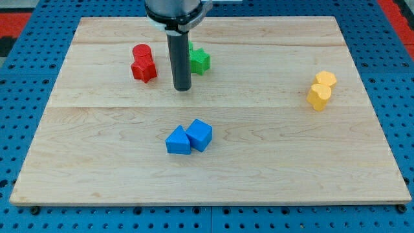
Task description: Move the green circle above the green star
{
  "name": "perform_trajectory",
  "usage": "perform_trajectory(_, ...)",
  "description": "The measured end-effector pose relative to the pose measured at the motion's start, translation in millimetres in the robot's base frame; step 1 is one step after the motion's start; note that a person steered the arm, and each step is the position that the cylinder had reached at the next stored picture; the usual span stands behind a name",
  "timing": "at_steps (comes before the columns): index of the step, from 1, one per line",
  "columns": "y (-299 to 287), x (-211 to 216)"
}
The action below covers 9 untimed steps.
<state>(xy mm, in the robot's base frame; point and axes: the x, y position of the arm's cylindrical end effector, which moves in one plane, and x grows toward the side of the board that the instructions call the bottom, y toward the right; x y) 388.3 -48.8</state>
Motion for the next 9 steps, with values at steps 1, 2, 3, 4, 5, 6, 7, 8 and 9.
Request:
perform_trajectory(1, 0, -22)
perform_trajectory(2, 0, -41)
perform_trajectory(3, -1, -59)
perform_trajectory(4, -8, -72)
perform_trajectory(5, -8, -89)
perform_trajectory(6, -10, -97)
perform_trajectory(7, -35, -99)
perform_trajectory(8, -51, -115)
perform_trajectory(9, -26, -138)
